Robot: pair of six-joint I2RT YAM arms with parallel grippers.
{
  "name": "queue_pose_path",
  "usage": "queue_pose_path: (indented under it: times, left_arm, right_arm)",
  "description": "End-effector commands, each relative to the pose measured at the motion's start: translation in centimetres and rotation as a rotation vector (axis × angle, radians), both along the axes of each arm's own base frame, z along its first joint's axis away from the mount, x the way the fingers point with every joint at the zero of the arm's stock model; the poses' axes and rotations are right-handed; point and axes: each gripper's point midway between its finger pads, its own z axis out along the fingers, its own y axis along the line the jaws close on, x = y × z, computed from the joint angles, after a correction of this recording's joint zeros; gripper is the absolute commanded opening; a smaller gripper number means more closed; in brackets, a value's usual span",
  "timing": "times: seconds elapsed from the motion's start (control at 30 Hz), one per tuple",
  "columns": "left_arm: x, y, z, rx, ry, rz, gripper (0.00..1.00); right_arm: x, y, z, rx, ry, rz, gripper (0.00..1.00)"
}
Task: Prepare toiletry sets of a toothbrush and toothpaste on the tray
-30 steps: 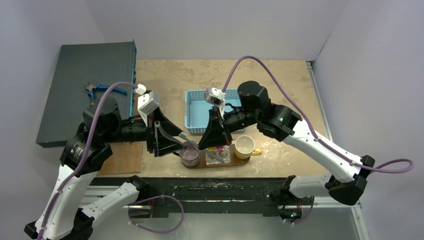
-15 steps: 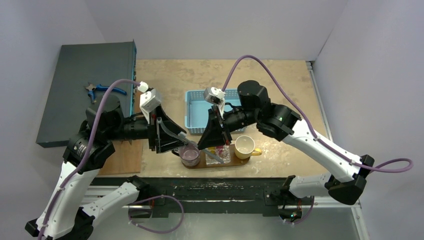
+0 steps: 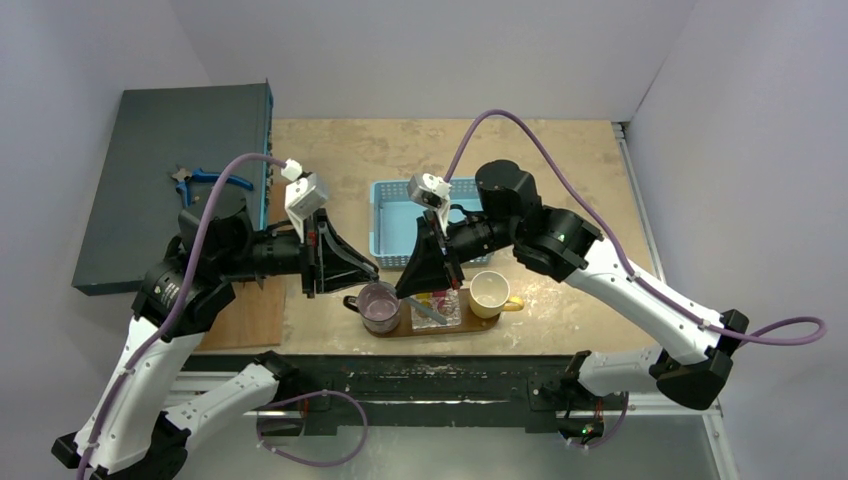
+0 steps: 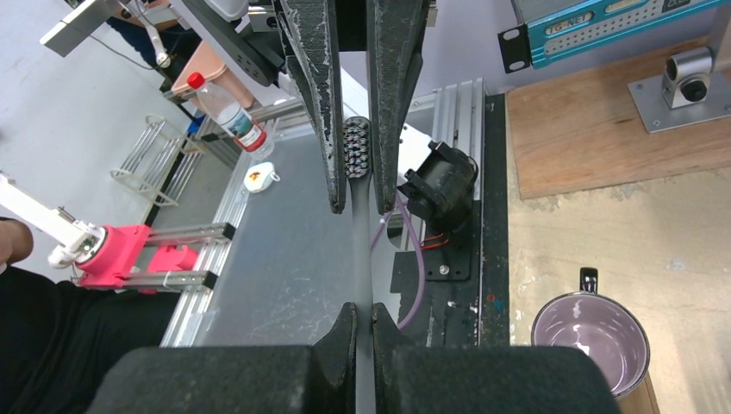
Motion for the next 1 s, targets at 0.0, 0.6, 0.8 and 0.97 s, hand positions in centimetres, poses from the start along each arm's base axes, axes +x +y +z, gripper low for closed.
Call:
queue_pose_path:
  times: [0.0,0.6,0.8,0.97]
  left_arm:
    - [0.2,-0.4,0.2,-0.012,-0.013,-0.012,0.0]
    - [0.6,0.3,-2.7,0.102,0.008,0.111,0.0]
    - [0.8,-0.5,-4.4,0.197,0.0,0.157,0.0]
    - [1.0,-1.0,-5.5,0.244,-0.029,0.209,0.0]
  right_arm:
    - [-0.1,0.1,2.0,0.062,-0.051,0.011,0.0]
    - [4.5,-3.0,2.3,0.004,-0.172,-0.34,0.59]
    - [8.5,-5.4,1.7,-0.056,-0.218,-0.574,0.6]
    - [10.7,-6.8,0.8,-0.093,-0.242,-0.706,0.61]
